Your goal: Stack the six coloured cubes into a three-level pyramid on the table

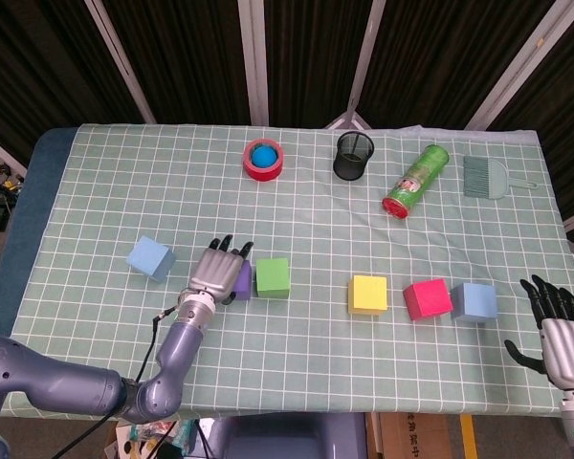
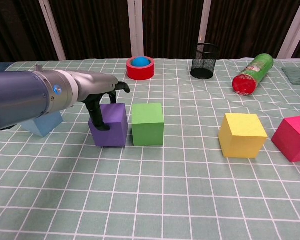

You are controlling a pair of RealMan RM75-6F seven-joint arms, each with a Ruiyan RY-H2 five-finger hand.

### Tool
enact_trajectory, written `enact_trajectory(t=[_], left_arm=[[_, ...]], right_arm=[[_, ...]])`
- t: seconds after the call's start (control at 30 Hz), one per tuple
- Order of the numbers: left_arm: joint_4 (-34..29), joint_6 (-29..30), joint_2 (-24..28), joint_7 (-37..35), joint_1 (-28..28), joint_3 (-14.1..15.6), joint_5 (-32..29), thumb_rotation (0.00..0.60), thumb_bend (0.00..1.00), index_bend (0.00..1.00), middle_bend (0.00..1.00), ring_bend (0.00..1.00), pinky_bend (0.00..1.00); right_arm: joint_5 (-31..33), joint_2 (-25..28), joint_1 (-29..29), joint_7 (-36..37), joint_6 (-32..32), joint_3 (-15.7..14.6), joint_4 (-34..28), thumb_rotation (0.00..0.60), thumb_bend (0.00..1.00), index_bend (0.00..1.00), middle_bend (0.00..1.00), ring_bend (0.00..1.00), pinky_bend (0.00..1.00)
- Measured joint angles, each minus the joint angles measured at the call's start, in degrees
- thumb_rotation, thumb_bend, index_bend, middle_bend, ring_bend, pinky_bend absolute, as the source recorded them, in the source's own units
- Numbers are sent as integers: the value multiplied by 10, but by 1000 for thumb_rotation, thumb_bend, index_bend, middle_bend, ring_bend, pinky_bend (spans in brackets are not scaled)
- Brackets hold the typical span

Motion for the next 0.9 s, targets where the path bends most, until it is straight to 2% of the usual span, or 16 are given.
enact_trajectory(t=[0.9], left_arm=[[38,21,-51,28,-21,-15,-18,600,411,0,331,0,119]], right_arm=[[7,4,1,9,-8,2,-4,600,268,0,0,0,0]])
